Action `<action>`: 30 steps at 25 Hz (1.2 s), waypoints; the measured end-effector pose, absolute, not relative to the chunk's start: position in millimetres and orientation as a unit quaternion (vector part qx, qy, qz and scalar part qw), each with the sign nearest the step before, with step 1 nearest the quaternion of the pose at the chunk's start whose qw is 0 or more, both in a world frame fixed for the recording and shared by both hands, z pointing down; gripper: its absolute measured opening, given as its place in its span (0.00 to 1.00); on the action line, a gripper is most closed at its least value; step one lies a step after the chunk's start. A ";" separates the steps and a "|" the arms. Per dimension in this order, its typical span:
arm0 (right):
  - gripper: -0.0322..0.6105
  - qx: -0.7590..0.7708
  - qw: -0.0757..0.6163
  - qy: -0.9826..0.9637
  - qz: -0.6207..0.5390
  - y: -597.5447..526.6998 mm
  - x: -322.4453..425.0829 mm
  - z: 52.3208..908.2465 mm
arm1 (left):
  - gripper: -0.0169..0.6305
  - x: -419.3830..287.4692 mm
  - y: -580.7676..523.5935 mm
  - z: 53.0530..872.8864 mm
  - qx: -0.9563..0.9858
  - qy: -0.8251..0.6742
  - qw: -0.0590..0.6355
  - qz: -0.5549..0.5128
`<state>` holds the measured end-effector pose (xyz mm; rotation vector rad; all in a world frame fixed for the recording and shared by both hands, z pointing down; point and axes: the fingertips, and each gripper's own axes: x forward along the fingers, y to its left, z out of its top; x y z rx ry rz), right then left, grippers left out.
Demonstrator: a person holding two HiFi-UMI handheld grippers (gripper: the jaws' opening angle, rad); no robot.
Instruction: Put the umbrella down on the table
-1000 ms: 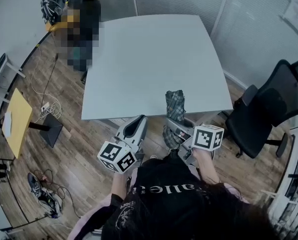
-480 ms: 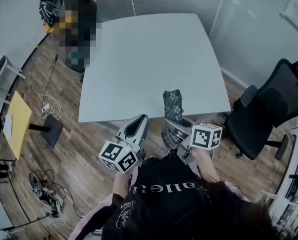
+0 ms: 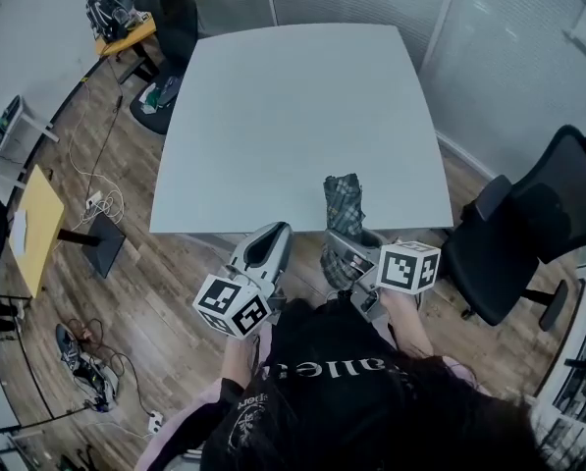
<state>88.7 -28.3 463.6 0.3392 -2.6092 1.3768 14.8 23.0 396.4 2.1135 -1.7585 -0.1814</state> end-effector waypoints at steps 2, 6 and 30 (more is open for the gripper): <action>0.43 0.111 0.089 -0.875 0.462 -32.0 94.0 464.6 | 0.07 18.5 21.1 396.4 0.748 -0.632 0.192 -0.065; 0.43 0.108 0.098 -0.872 0.467 -35.7 101.1 472.7 | 0.07 24.2 21.3 403.5 0.739 -0.640 0.201 -0.060; 0.43 0.127 0.120 -0.862 0.475 -94.5 57.9 496.3 | 0.07 -27.8 -33.1 425.0 0.734 -0.641 0.221 -0.049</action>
